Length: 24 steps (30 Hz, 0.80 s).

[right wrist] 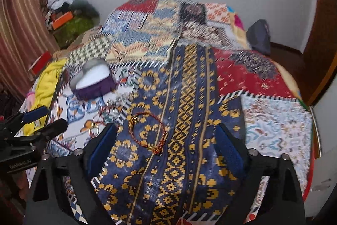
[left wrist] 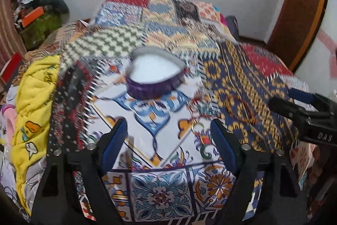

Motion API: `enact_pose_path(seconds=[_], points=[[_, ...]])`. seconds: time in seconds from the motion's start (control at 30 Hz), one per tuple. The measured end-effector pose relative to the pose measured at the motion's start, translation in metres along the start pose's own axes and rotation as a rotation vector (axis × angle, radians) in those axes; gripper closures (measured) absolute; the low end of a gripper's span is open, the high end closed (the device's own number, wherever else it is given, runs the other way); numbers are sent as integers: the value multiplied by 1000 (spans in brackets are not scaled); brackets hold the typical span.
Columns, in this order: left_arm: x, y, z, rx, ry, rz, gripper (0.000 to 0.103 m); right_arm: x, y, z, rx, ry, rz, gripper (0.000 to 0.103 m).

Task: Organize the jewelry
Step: 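Move both tools down toward the jewelry beside the purple heart tin, then grasp the red braided bracelet with the right tool while the left tool grasps a gold ring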

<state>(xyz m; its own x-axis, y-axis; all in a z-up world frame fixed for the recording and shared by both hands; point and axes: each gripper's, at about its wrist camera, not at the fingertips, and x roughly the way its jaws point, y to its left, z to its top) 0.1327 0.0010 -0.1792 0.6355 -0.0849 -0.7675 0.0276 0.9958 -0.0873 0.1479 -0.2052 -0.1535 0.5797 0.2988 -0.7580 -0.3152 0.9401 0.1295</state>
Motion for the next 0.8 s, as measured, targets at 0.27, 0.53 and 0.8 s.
enact_pose_path(seconds=[0.27,0.53,0.8], points=[[24,-4,-7,-18,99,-99,52,28,1,-3,-21,89,69,29],[35,-11,-5,-10,125,-163,60,48,9,-1,-70,139,74,32],[46,-18,-4,12,135,-179,70,60,18,-3,-115,154,45,37]])
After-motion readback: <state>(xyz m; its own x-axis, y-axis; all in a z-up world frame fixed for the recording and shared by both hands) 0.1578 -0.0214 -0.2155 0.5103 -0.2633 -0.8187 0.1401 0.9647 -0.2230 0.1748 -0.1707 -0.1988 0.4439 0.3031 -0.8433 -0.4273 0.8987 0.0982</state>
